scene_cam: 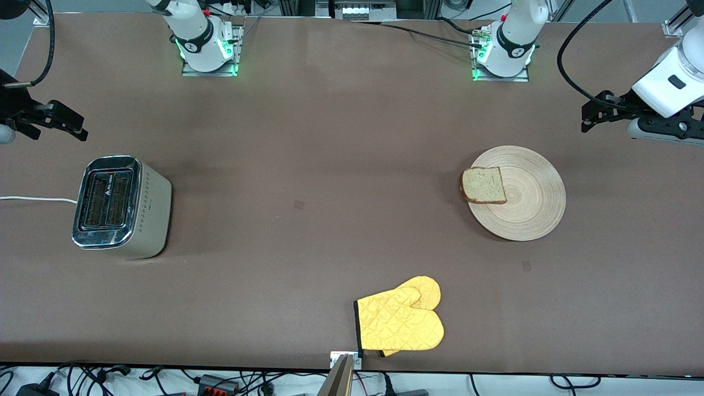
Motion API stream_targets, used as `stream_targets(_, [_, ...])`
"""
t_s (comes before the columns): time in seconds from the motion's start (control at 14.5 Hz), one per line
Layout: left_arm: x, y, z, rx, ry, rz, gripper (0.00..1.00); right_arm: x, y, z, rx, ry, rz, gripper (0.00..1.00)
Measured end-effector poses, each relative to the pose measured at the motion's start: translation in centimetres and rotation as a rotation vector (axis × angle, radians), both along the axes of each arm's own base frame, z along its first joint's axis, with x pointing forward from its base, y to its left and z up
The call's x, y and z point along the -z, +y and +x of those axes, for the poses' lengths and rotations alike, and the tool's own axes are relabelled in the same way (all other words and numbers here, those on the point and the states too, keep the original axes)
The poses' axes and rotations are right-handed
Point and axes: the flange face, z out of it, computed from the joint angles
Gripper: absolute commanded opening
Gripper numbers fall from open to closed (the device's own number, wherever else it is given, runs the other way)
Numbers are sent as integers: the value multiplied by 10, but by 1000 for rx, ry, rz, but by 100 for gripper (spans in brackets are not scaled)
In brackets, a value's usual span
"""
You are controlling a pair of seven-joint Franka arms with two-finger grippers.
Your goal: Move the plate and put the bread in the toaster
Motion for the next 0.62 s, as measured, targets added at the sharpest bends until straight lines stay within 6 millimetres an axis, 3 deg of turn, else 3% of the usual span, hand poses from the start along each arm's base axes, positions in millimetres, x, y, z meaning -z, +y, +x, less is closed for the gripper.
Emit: stream_targets(0.62, [-5,-2,-1,2,-2,0,100,4,-4,-1,6,10,1,100])
